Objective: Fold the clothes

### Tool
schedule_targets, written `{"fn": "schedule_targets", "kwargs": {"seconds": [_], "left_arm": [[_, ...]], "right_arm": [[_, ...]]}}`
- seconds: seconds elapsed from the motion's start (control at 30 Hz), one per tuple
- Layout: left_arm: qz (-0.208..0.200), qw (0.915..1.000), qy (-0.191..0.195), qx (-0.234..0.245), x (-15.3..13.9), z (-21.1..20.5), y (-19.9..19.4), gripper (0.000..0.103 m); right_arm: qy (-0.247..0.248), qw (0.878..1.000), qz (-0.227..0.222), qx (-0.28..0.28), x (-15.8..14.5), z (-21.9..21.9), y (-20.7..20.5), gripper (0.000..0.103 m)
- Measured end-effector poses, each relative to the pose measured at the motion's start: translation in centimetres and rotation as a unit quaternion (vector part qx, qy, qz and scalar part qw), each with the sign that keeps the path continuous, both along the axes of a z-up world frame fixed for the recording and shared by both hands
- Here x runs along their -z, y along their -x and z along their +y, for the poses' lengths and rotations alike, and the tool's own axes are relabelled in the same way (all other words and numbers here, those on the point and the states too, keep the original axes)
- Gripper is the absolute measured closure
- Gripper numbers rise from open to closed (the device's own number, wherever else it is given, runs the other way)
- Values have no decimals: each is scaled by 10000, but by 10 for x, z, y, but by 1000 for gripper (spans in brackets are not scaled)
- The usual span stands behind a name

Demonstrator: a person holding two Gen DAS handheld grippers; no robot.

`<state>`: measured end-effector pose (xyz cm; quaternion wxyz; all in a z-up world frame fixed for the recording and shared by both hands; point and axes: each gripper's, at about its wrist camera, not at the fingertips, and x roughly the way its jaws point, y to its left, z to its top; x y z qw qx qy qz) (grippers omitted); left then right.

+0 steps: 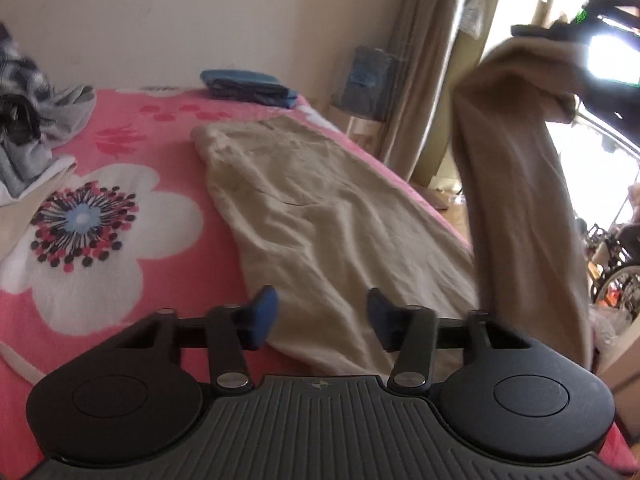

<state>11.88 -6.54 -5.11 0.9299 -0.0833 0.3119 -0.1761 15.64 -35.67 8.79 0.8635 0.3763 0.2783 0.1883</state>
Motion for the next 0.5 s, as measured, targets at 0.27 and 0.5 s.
{"fn": "schedule_targets", "kwargs": {"seconds": [0.27,0.5], "left_arm": [[370,9962,652,-434,4,43,-17,85],[482,9940,800,-572,6,50,-24,85]], "right_arm": [[301,9993,-130,-199,16,47,-124,97],[772,9965,106,-307,44,93,-207,97]]}}
